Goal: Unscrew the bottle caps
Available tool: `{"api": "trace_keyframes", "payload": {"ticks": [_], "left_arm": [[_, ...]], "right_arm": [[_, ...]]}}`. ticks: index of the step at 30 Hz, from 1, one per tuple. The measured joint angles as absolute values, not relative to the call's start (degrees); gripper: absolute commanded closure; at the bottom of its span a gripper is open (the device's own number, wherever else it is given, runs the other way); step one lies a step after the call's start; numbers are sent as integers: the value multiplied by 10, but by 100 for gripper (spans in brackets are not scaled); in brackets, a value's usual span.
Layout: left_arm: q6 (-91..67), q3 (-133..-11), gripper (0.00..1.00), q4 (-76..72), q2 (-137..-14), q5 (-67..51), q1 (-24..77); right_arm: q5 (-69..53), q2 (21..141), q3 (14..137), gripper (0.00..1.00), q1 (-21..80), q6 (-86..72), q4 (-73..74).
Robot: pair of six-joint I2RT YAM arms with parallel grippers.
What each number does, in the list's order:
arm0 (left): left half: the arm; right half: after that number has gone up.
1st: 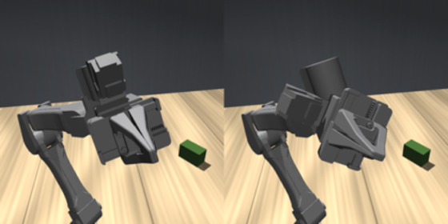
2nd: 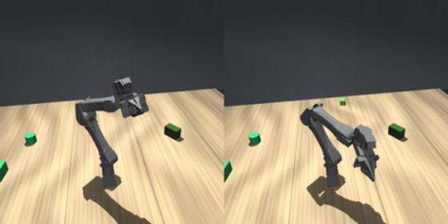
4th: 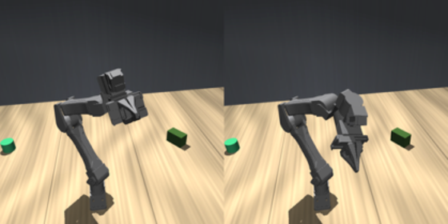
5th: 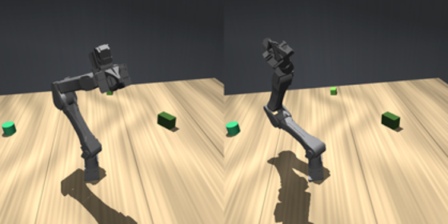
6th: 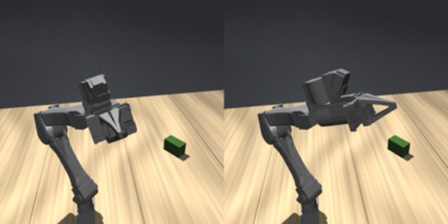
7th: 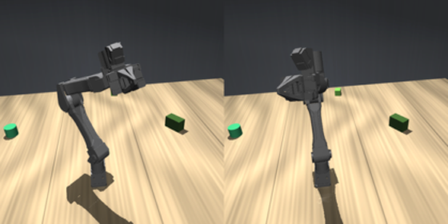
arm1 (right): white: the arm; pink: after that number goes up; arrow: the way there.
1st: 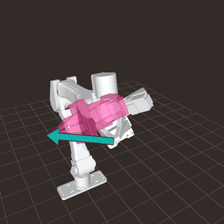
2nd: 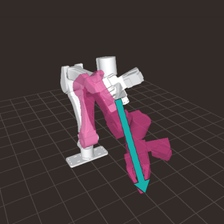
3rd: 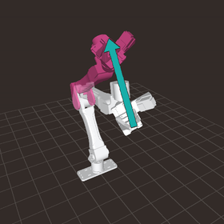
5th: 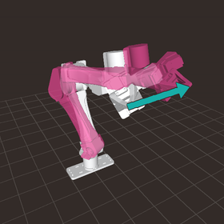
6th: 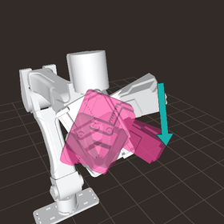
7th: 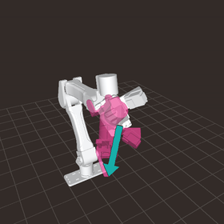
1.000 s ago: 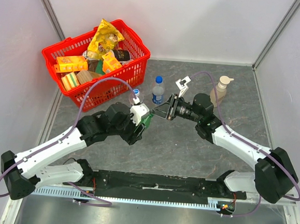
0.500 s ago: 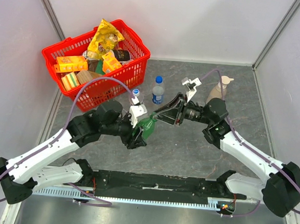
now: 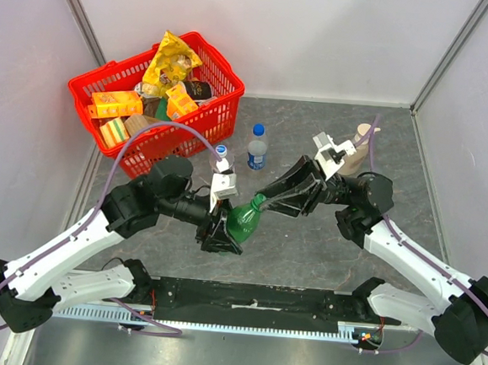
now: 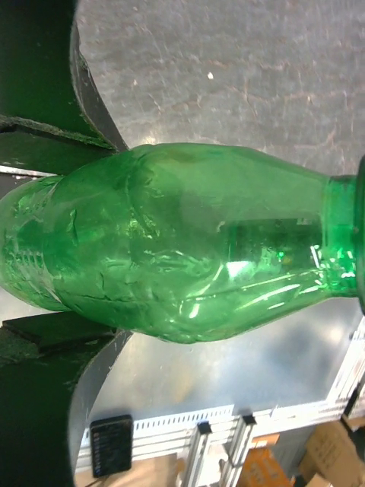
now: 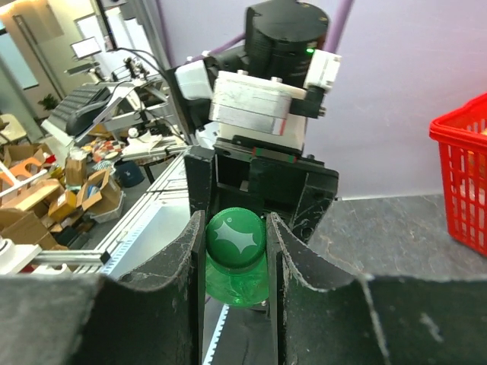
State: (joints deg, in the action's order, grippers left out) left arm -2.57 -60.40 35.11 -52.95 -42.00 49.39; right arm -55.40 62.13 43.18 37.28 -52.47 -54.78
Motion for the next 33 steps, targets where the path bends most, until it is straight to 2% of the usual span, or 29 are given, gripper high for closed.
{"api": "trace_keyframes", "payload": {"ticks": [13, 20, 21, 23, 26, 27, 28, 33], "left_arm": [[-26, -634, 54, 337, -571, -592, 496], [-26, -636, 54, 328, -577, -621, 497], [-26, -636, 54, 328, -576, -620, 498], [-26, -636, 55, 328, -575, -615, 498], [-25, -636, 55, 331, -569, -592, 500], [-25, -636, 55, 332, -567, -583, 500], [-23, -636, 55, 332, -565, -569, 500], [-11, -636, 55, 335, -561, -501, 500]], "right_arm": [[-595, 616, 432, 100, 395, -571, -689], [-596, 614, 432, 98, 404, -572, -711], [-595, 614, 432, 94, 404, -572, -710], [-590, 614, 432, 78, 404, -571, -708], [-582, 612, 432, 38, 404, -563, -693], [-578, 610, 434, 13, 404, -557, -680], [-577, 608, 435, 2, 404, -548, -662], [-548, 596, 448, 2, 407, -476, -523]]}}
